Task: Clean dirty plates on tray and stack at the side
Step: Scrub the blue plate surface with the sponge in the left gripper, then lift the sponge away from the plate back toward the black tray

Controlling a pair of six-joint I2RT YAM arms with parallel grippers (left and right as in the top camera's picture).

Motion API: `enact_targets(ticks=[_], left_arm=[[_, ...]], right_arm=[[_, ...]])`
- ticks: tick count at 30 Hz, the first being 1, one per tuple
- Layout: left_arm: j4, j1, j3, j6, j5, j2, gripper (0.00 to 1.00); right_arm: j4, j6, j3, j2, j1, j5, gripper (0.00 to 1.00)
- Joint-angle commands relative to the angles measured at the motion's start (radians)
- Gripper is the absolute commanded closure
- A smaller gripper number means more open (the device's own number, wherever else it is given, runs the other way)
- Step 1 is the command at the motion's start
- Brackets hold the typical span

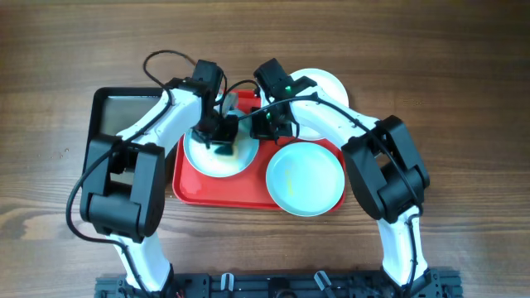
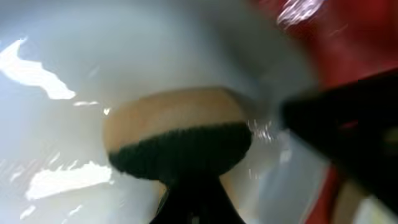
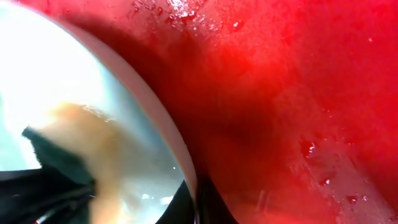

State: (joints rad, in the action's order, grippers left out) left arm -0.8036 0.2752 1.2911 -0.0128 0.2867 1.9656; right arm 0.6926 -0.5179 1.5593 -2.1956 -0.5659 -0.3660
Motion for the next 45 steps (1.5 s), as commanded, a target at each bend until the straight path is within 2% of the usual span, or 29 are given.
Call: enact_targets(ticks=[1, 4, 6, 7, 8, 10, 12, 16, 18, 21, 27, 29, 31, 34, 37, 38, 42, 45], left_arm=[[0.141, 0.014, -0.016, 0.004, 0.063, 0.016, 0.96], [0.21, 0.014, -0.016, 0.233, -0.277, 0.016, 0.96], [0.158, 0.014, -0.016, 0.441, -0.605, 0.016, 0.96], [0.104, 0.014, -0.016, 0.511, -0.707, 0.016, 0.96], [0.07, 0.014, -0.016, 0.537, -0.742, 0.016, 0.96], [-0.01, 0.014, -0.016, 0.545, -0.738, 0.016, 0.96], [-0.068, 0.014, -0.016, 0.508, -0.657, 0.016, 0.96], [-0.101, 0.014, -0.016, 0.12, -0.097, 0.016, 0.96], [-0.09, 0.014, -0.016, -0.002, 0.088, 0.016, 0.96], [-0.047, 0.014, -0.016, -0.089, 0.215, 0.016, 0.96], [0.177, 0.014, -0.016, -0.084, 0.202, 0.016, 0.96], [0.262, 0.014, -0.016, -0.009, 0.071, 0.016, 0.96], [0.282, 0.014, -0.016, 0.047, -0.057, 0.016, 0.96], [0.266, 0.013, -0.016, 0.168, -0.382, 0.016, 0.96], [0.214, 0.008, -0.016, 0.321, -0.649, 0.016, 0.96], [0.197, 0.006, -0.016, 0.36, -0.69, 0.016, 0.96], [0.094, -0.005, 0.017, 0.443, -0.701, 0.014, 0.96], [-0.051, -0.03, 0.145, 0.444, -0.618, 0.013, 0.96]], right_arm=[[0.0, -0.006, -0.01, -0.024, 0.006, 0.005, 0.96], [0.0, -0.006, -0.01, -0.024, 0.006, 0.005, 0.96], [0.0, -0.006, -0.01, -0.024, 0.006, 0.005, 0.95], [0.0, -0.006, -0.01, -0.024, 0.006, 0.005, 0.96], [-0.001, -0.006, -0.01, -0.024, 0.006, 0.005, 0.96], [-0.003, -0.006, -0.01, -0.024, 0.006, 0.005, 0.96], [-0.004, -0.006, -0.01, -0.024, 0.006, 0.005, 0.95], [-0.006, -0.006, -0.01, -0.024, 0.006, 0.005, 0.96], [-0.006, -0.006, -0.01, -0.024, 0.006, 0.005, 0.96], [-0.006, -0.006, -0.01, -0.024, 0.006, 0.005, 0.96], [-0.006, -0.006, -0.01, -0.024, 0.006, 0.005, 0.96], [-0.005, -0.006, -0.01, -0.024, 0.006, 0.005, 0.96], [-0.005, -0.006, -0.01, -0.024, 0.006, 0.005, 0.96], [-0.005, -0.006, -0.01, -0.024, 0.006, 0.005, 0.96], [-0.005, -0.006, -0.01, -0.024, 0.006, 0.005, 0.96], [-0.005, -0.006, -0.01, -0.024, 0.006, 0.005, 0.96], [-0.004, -0.006, -0.01, -0.024, 0.006, 0.005, 0.96], [-0.002, -0.006, -0.01, -0.024, 0.006, 0.005, 0.96]])
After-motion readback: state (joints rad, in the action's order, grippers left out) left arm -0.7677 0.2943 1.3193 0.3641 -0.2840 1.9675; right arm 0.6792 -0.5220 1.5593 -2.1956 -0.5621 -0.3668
